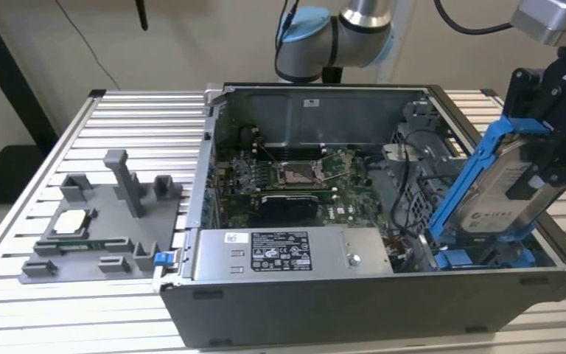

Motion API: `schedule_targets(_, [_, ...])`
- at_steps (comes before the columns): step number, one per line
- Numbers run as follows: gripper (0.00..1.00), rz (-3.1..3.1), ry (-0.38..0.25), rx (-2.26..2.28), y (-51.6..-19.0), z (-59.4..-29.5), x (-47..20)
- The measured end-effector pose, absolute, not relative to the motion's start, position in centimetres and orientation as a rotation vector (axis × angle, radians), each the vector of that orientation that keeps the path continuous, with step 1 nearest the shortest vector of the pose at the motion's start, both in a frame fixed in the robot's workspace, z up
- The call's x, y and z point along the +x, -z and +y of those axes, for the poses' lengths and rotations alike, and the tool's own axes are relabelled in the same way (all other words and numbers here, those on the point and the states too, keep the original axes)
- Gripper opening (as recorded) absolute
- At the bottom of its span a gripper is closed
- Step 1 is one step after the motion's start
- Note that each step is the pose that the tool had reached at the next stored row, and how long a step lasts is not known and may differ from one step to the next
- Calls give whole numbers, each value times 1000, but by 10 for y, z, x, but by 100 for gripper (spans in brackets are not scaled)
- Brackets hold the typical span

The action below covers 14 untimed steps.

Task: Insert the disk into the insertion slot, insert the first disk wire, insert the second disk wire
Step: 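Insert the disk into the insertion slot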

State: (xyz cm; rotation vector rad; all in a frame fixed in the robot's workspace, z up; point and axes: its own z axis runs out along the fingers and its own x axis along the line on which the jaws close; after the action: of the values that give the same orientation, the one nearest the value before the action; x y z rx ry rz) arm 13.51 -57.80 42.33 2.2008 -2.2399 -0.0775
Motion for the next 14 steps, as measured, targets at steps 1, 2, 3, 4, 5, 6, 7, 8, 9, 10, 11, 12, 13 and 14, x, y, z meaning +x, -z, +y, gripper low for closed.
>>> schedule_targets(1, [0, -2240, 78, 2201, -422, -578, 136])
schedule_targets(2, [0, -2241, 79, 2202, -421, -578, 137])
schedule_targets(3, [0, -2242, 81, 2202, -420, -578, 137])
schedule_targets(4, [0, -2243, 83, 2203, -419, -578, 137])
schedule_targets(5, [0, -2244, 85, 2204, -418, -578, 137])
schedule_targets(6, [0, -2244, 86, 2205, -417, -578, 138])
schedule_targets(7, [0, -2244, 87, 2205, -416, -578, 138])
schedule_targets(8, [0, -2245, 87, 2205, -415, -578, 138])
schedule_targets(9, [0, -2245, 88, 2205, -414, -578, 138])
schedule_targets(10, [0, -2245, 88, 2206, -413, -578, 138])
schedule_targets(11, [0, -2246, 89, 2206, -412, -578, 138])
schedule_targets(12, [0, -2246, 89, 2206, -411, -578, 139])
schedule_targets(13, [0, -2246, 89, 2206, -410, -578, 139])
schedule_targets(14, [0, -2247, 90, 2207, -409, -578, 139])
